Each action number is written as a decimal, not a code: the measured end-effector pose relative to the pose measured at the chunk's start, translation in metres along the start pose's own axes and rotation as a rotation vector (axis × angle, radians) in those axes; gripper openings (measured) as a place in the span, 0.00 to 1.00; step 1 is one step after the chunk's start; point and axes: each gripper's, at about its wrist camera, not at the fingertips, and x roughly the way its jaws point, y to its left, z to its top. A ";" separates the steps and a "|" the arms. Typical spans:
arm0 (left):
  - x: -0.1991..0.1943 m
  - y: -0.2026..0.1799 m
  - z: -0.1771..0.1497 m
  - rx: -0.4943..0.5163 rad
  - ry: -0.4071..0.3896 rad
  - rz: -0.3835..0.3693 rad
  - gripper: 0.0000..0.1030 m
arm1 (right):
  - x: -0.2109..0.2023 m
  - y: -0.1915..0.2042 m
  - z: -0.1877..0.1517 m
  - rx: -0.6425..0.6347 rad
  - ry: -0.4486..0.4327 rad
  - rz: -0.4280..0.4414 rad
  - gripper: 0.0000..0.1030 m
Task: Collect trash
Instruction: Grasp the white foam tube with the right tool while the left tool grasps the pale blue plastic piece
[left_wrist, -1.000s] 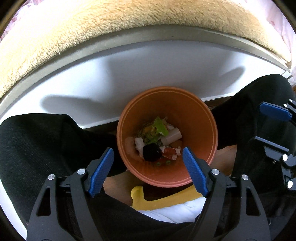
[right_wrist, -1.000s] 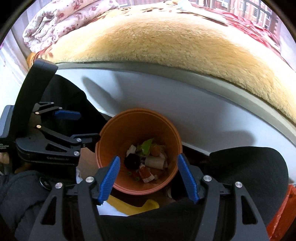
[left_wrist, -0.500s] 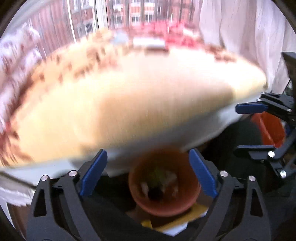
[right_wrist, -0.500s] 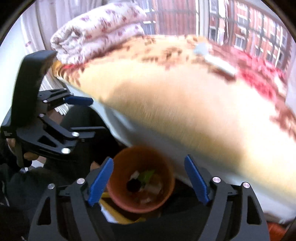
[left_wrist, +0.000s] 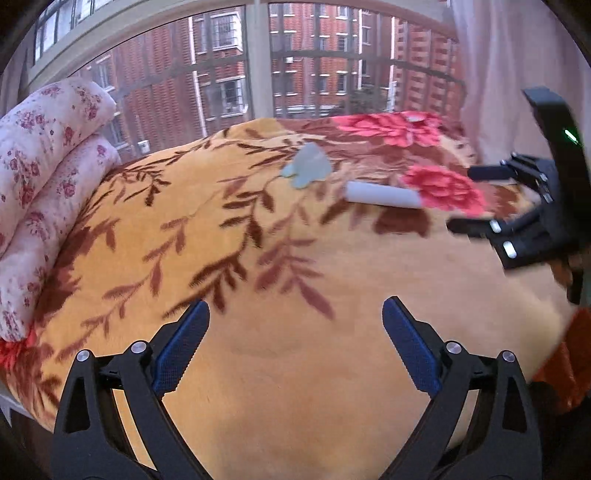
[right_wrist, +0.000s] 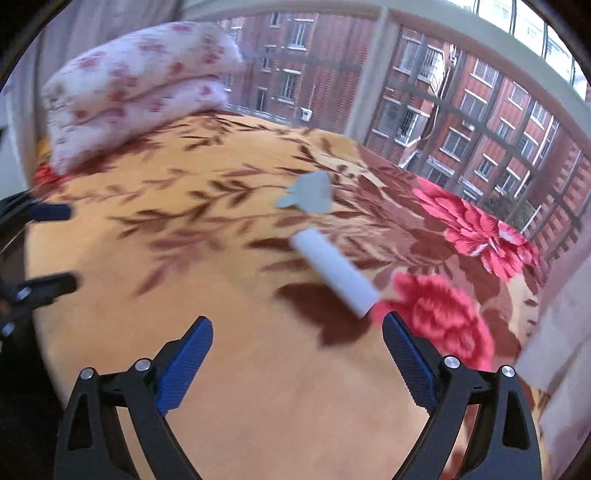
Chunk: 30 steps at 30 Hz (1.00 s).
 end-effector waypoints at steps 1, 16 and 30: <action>0.006 0.000 0.001 0.007 0.002 0.011 0.90 | 0.016 -0.009 0.006 -0.006 0.015 -0.002 0.88; 0.055 0.007 -0.004 0.003 0.098 0.029 0.90 | 0.140 -0.056 0.028 0.027 0.183 0.107 0.43; 0.098 -0.006 0.087 -0.069 0.120 -0.022 0.90 | 0.029 -0.039 -0.042 0.362 -0.023 -0.018 0.22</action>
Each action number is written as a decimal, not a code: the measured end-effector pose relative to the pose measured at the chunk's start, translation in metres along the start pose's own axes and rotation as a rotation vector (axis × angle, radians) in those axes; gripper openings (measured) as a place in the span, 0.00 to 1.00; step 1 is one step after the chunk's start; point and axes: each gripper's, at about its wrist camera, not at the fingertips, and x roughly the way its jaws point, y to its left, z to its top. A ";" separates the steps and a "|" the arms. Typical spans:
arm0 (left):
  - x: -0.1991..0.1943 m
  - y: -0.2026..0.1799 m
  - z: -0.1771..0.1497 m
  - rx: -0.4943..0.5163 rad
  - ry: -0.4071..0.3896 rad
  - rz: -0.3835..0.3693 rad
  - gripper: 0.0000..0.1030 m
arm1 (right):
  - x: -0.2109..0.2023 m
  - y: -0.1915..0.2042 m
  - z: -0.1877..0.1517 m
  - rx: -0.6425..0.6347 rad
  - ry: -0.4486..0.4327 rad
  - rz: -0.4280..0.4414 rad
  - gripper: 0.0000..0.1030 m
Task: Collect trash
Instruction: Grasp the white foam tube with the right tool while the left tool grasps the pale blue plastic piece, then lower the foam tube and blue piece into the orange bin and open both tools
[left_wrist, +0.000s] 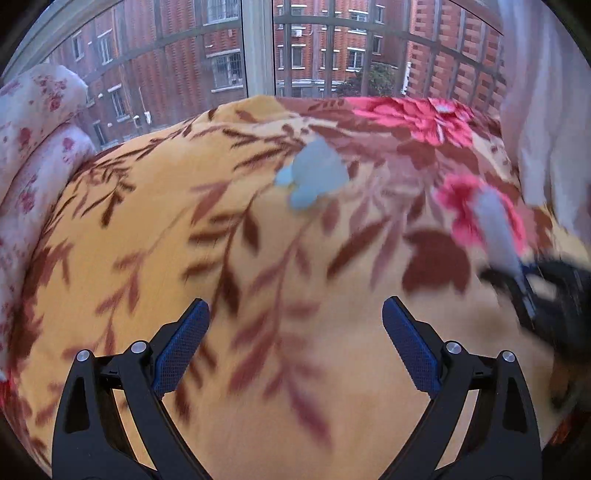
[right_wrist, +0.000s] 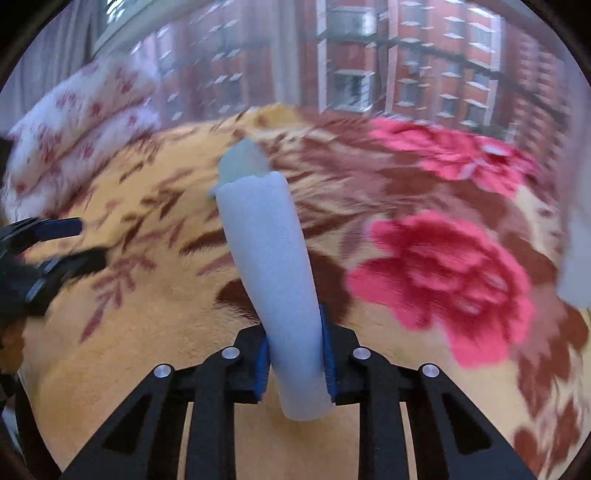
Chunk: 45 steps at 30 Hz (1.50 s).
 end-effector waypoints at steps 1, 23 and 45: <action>0.008 -0.003 0.017 -0.024 0.006 -0.008 0.90 | -0.008 -0.003 -0.004 0.025 -0.031 -0.022 0.23; 0.121 0.012 0.122 -0.230 0.182 0.073 0.21 | -0.008 -0.029 -0.016 0.162 -0.070 0.065 0.24; -0.139 0.019 -0.076 -0.012 -0.202 -0.111 0.12 | -0.095 0.046 -0.028 0.035 -0.186 -0.006 0.23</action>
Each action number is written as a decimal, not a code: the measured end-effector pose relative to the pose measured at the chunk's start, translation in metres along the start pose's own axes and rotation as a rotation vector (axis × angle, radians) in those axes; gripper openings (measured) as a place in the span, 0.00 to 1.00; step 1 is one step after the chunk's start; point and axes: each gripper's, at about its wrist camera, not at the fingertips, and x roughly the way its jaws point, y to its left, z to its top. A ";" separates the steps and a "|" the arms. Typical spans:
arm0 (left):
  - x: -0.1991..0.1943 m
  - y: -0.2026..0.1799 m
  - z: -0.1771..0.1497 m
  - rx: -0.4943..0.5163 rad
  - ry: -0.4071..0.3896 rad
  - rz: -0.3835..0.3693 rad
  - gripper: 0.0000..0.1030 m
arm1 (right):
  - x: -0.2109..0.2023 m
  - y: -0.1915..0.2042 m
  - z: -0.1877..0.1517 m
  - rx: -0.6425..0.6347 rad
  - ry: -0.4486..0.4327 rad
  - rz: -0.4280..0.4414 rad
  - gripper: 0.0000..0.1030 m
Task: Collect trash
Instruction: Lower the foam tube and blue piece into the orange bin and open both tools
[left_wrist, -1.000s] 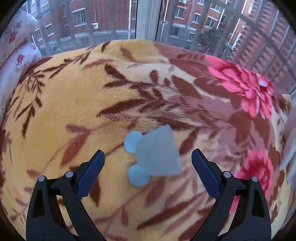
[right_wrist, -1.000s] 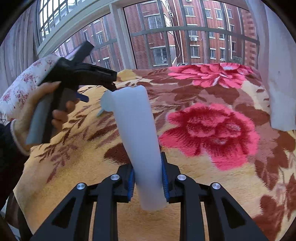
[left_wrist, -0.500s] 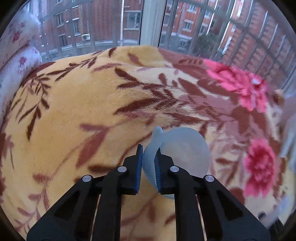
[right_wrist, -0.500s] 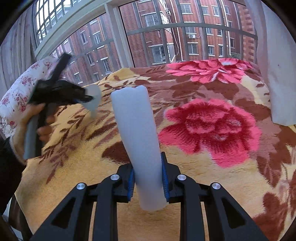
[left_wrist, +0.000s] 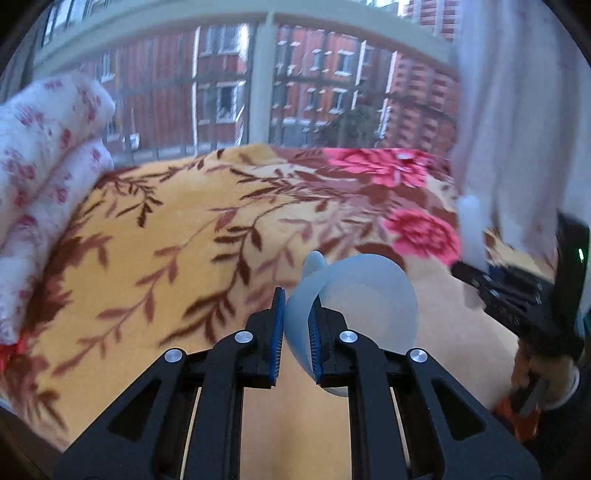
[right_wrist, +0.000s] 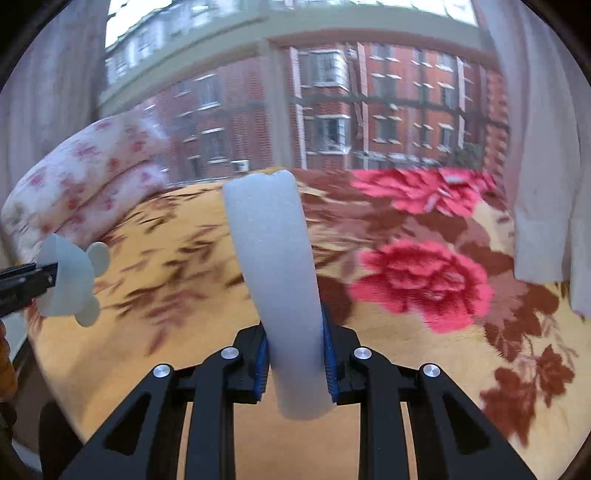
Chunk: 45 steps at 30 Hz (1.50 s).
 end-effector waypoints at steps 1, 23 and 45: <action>-0.012 -0.004 -0.010 0.010 -0.014 -0.003 0.12 | -0.011 0.010 -0.003 -0.016 -0.004 0.016 0.23; -0.053 -0.025 -0.216 0.061 0.305 -0.082 0.12 | -0.114 0.110 -0.200 0.005 0.284 0.140 0.24; 0.004 -0.005 -0.249 0.006 0.490 -0.061 0.69 | -0.049 0.104 -0.240 0.046 0.506 0.114 0.63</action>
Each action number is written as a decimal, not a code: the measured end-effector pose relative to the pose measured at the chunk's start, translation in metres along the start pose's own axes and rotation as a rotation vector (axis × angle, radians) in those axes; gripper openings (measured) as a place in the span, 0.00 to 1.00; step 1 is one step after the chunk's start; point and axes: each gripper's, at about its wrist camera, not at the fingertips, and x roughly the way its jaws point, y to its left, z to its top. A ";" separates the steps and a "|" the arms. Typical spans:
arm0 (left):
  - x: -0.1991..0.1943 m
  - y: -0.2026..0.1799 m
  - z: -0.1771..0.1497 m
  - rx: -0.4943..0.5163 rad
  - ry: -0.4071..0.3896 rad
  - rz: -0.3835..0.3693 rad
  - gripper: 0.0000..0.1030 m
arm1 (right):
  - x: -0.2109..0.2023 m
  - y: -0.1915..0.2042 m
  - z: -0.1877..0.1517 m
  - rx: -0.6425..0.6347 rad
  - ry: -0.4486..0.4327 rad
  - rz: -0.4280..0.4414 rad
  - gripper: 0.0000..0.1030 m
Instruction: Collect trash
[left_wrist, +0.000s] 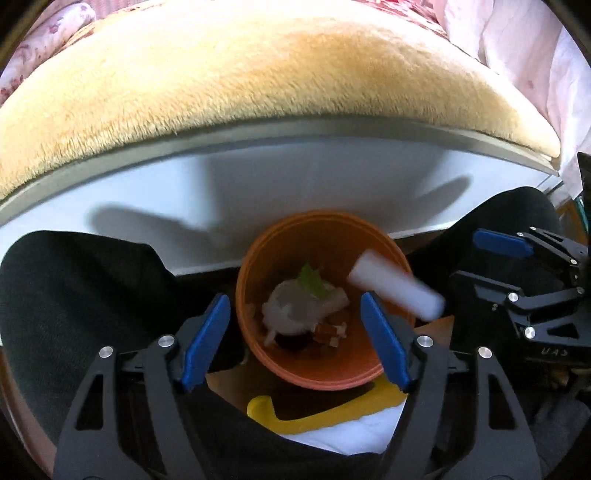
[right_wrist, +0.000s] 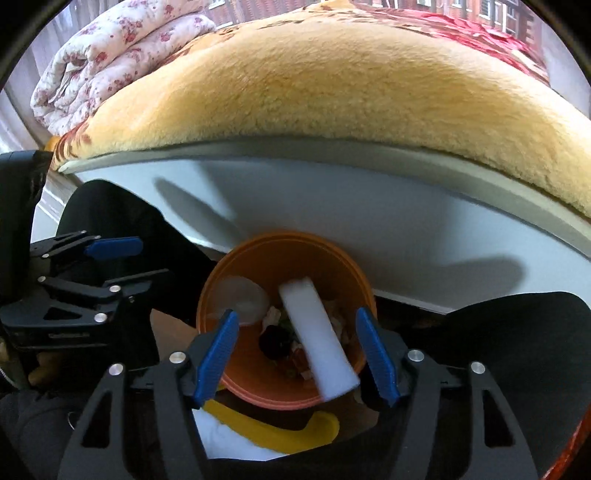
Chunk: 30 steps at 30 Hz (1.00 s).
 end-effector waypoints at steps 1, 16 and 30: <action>0.000 0.000 0.000 0.000 -0.001 -0.001 0.70 | -0.001 -0.002 0.000 0.005 -0.001 0.000 0.63; -0.096 -0.013 0.038 0.033 -0.309 0.086 0.88 | -0.097 -0.001 0.040 0.018 -0.288 -0.069 0.94; -0.123 0.006 0.191 -0.049 -0.566 0.241 0.91 | -0.125 -0.050 0.181 0.142 -0.564 -0.387 0.95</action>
